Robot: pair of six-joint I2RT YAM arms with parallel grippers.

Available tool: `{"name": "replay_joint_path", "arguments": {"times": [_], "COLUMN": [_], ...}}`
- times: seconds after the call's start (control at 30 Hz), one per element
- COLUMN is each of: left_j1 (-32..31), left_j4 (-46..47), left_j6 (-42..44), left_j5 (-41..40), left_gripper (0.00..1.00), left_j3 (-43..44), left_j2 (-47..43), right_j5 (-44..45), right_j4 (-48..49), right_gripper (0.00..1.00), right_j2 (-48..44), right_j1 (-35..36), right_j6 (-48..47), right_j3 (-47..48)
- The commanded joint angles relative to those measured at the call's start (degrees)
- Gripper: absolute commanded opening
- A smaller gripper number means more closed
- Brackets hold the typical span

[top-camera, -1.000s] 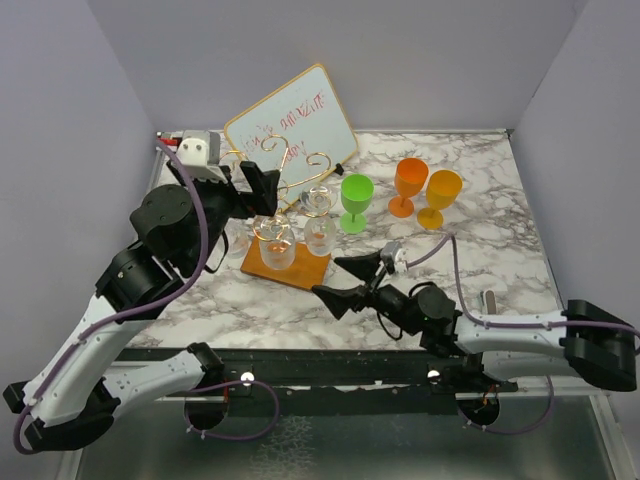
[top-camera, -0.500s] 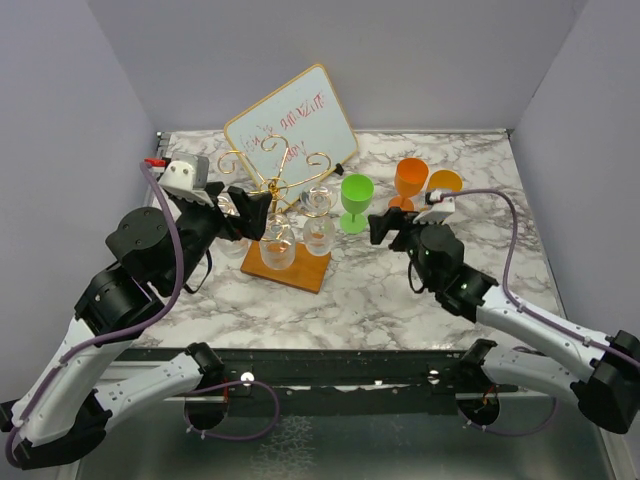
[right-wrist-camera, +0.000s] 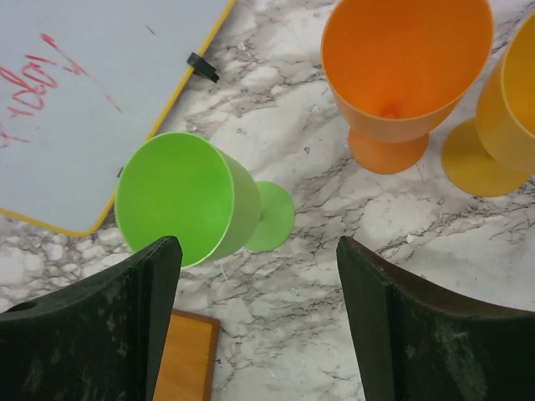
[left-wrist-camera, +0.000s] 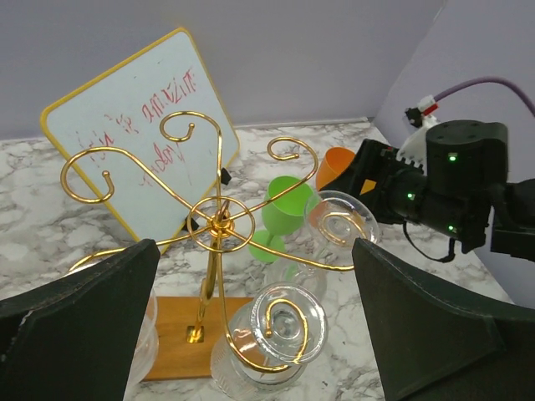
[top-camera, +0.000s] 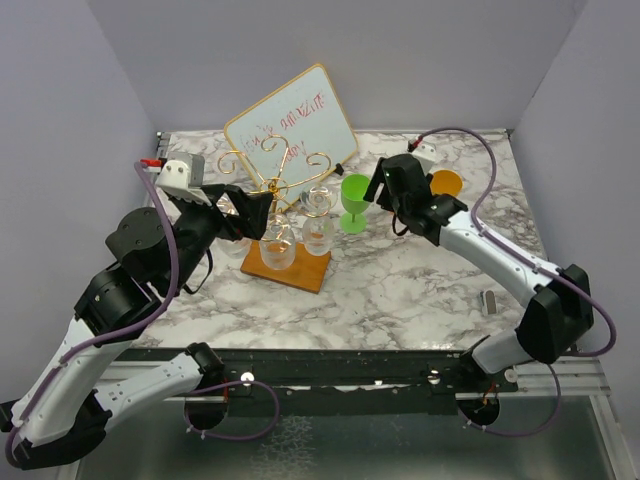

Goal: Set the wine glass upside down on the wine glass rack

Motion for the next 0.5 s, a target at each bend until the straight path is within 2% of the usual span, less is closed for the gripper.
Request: {"name": "replay_joint_path", "arguments": {"times": [0.0, 0.37, 0.47], "left_j1": [-0.1, -0.1, -0.1], "left_j4": [-0.5, -0.4, -0.4], "left_j6": [-2.9, -2.5, -2.2], "left_j5": [-0.3, 0.1, 0.5], "left_gripper": [0.99, 0.99, 0.99], "left_j3": [1.2, -0.2, 0.0], "left_j2": [-0.5, -0.2, 0.2], "right_j5": [-2.7, -1.9, -2.8], "right_j4": [-6.9, -6.0, -8.2], "right_gripper": [0.78, 0.61, 0.53], "right_j2": [5.6, 15.4, 17.3], "right_j1": [-1.5, -1.5, -1.5], "right_j6": [-1.1, -12.3, -13.9], "right_j3": [4.5, 11.4, 14.1]}}
